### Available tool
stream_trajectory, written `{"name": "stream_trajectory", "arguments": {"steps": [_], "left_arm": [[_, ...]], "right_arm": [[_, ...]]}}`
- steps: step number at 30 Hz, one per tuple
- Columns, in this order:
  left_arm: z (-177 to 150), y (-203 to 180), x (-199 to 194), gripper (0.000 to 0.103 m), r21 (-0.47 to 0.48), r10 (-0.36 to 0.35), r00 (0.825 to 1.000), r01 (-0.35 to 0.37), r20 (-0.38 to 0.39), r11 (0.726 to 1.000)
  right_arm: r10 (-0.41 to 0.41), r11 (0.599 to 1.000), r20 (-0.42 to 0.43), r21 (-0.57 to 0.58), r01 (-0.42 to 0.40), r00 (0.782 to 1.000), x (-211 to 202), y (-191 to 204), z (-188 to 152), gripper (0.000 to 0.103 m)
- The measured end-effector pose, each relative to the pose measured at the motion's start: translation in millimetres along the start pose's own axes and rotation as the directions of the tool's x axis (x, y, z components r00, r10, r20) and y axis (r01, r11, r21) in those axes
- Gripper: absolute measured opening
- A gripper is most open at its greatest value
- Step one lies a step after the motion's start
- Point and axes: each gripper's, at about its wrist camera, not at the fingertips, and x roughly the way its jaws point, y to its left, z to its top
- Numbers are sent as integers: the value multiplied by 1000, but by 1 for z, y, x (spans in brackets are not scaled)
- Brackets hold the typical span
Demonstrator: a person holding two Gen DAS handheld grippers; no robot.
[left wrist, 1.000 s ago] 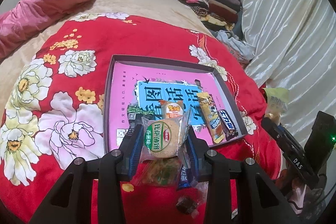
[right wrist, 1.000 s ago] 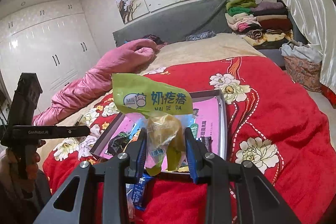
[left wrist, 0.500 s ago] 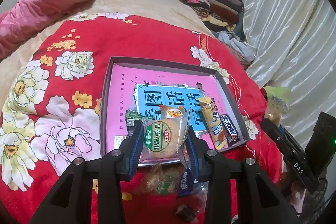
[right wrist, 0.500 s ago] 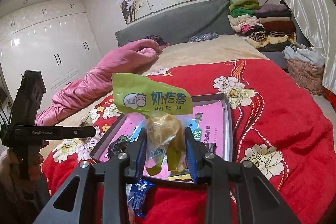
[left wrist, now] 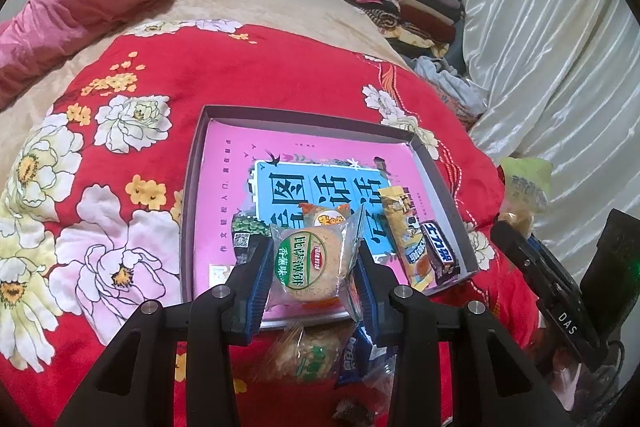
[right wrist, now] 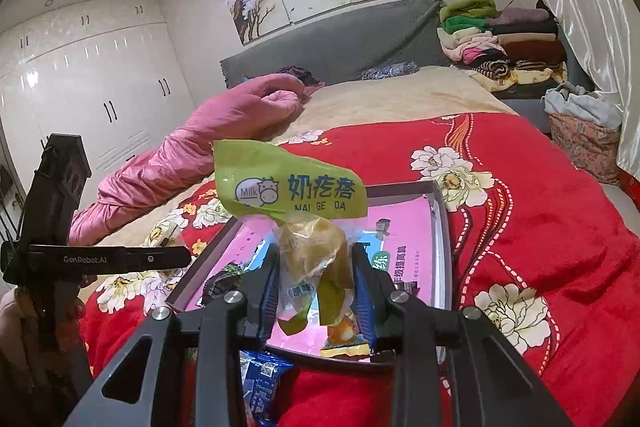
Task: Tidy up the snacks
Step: 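Carry the biscuit pack toward the tray with the left tool while the right tool carries the green bag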
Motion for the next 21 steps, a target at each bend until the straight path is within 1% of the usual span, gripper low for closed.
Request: {"name": "stream_trajectory", "arguments": {"steps": [6,21], "left_arm": [[1,-2,7,40,4,-1,1000,1,-5,1000],[-2,-5,30,40,14,-2,999,2,-39,1000]], "right_arm": [[10,1000,-15,-9,-10,1000,7,2,0,34],[43,998,-87,-40,-47,995,30,13,-7,34]]}}
